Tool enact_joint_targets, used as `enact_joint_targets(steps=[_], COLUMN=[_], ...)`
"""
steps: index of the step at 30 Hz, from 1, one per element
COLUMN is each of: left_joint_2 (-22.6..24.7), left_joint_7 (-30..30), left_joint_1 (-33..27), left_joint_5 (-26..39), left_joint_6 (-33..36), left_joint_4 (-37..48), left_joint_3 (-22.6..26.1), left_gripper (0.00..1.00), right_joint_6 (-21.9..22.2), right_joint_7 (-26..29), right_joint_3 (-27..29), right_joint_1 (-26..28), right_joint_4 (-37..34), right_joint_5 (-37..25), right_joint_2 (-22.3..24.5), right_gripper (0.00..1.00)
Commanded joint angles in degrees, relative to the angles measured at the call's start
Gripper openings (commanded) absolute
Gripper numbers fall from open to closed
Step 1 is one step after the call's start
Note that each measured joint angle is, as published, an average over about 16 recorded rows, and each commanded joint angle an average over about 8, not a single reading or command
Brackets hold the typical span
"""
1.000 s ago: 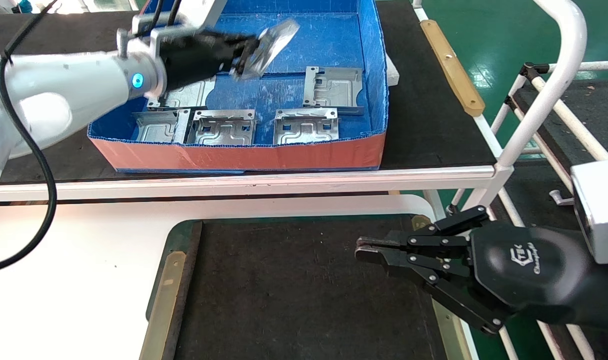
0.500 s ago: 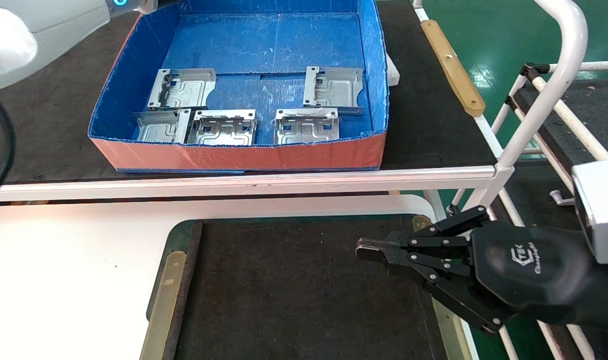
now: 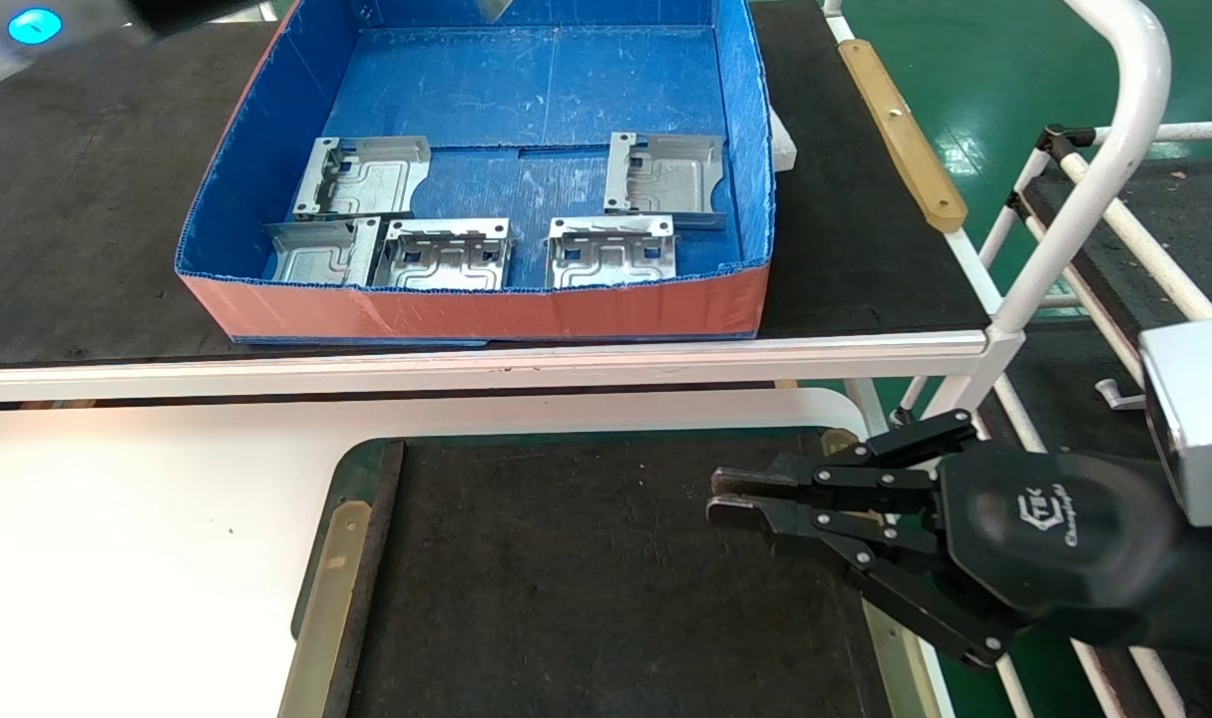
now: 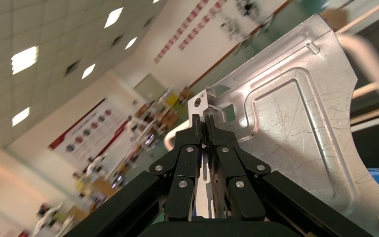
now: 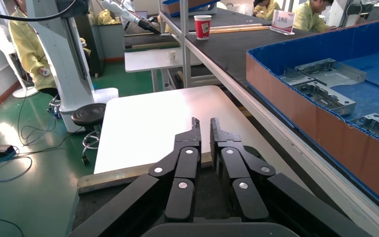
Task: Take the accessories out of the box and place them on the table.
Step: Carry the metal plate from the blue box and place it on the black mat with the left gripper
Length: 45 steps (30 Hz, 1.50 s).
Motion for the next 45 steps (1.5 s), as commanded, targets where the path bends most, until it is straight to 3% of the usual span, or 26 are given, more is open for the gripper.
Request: enact_joint_targets(steps=[1,6,11,24,35,45], left_joint_2=[-1.26,-2.98,-4.13,-10.15,-15.03,-17.62], left_joint_7=[1.90,2.80,1.36,-8.66,-9.54,-7.36], left_joint_1=[-0.17,-0.03,1.99,12.94,19.67,22.67], left_joint_5=[-0.48,-1.40,-2.31,-13.83,-20.70,-22.88], left_joint_6=[4.00,11.23,14.02,14.00,13.84,13.64], left_joint_4=[1.11,3.40,1.66,-16.47,-27.01,-30.75], left_joint_3=[-0.19,-0.36,0.46,5.73,12.56,19.34], left_gripper=[0.00,0.00,0.00,0.00,0.00,0.00], right_joint_6=[0.00,0.00,0.00,0.00,0.00,0.00], right_joint_7=[0.00,0.00,0.00,0.00,0.00,0.00], right_joint_3=[0.00,0.00,0.00,0.00,0.00,0.00], right_joint_1=[0.00,0.00,0.00,0.00,0.00,0.00], right_joint_4=[0.00,0.00,0.00,0.00,0.00,0.00], right_joint_5=[0.00,0.00,0.00,0.00,0.00,0.00], right_joint_2=[0.00,0.00,0.00,0.00,0.00,0.00], right_gripper=[1.00,1.00,1.00,1.00,1.00,1.00])
